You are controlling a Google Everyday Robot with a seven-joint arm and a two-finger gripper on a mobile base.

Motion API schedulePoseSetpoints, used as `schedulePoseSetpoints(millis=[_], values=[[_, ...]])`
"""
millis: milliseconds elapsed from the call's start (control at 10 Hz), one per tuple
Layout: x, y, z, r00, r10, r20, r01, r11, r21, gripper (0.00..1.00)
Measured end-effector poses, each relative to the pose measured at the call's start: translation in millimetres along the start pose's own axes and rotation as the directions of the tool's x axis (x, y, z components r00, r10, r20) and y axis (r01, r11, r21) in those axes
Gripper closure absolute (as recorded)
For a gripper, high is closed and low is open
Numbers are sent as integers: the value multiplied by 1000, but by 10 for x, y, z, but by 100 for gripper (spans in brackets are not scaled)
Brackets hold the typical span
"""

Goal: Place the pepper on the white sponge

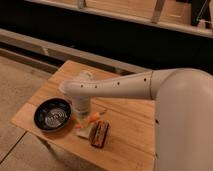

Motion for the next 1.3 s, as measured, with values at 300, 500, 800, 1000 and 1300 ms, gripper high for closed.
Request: schedulePoseSetpoints(millis=[300, 500, 800, 1000, 1300], values=[[5, -6, 1, 1000, -1, 5, 1, 1000, -4, 23], [9, -12, 0, 1000, -1, 8, 1, 1000, -5, 22], [18, -18, 2, 1000, -2, 7, 2, 1000, -6, 22], [23, -24, -3, 1000, -3, 4, 3, 1000, -5, 22], [35, -34, -21, 1000, 2, 1, -2, 1000, 0, 22]])
